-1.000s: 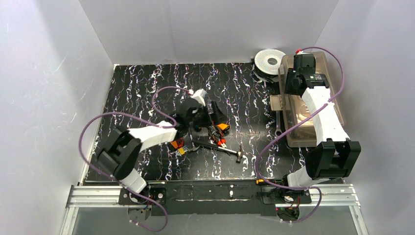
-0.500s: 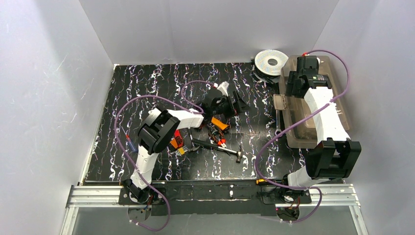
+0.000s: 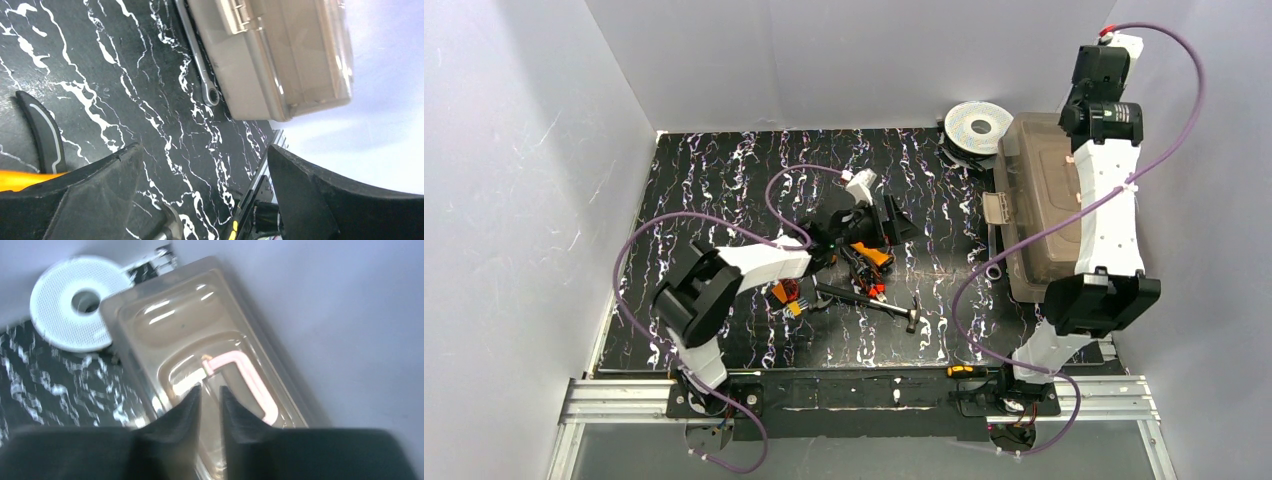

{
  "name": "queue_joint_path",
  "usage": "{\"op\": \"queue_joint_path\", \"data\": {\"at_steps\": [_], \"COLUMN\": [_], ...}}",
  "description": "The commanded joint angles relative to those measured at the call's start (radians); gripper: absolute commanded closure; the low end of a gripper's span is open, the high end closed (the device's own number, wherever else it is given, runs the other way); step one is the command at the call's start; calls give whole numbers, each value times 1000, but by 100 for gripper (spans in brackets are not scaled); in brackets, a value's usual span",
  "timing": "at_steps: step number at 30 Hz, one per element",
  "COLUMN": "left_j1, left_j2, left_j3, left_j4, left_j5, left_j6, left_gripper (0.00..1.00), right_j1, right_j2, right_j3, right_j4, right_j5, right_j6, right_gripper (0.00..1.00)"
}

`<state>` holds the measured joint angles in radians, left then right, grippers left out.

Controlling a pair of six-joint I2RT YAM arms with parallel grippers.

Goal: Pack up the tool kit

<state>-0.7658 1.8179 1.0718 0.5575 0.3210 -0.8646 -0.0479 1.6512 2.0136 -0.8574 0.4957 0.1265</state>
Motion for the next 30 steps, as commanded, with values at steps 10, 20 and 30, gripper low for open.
{"op": "queue_joint_path", "data": {"at_steps": [10, 20, 30], "left_j1": [0, -4, -36], "left_j2": [-293, -351, -455], "left_j3": [-251, -404, -542], "left_j4": [-94, -22, -34], "left_j5": [-72, 0, -83], "left_j6": [175, 233, 434], "left_gripper": [5, 6, 6], "right_j1": [-117, -157, -225], "right_j2": [163, 167, 210], "right_j3": [-48, -370, -288], "right_j4": [47, 378, 259], "right_j5": [363, 595, 204], "right_j6": [-19, -265, -233], "right_gripper": [99, 89, 99]}}
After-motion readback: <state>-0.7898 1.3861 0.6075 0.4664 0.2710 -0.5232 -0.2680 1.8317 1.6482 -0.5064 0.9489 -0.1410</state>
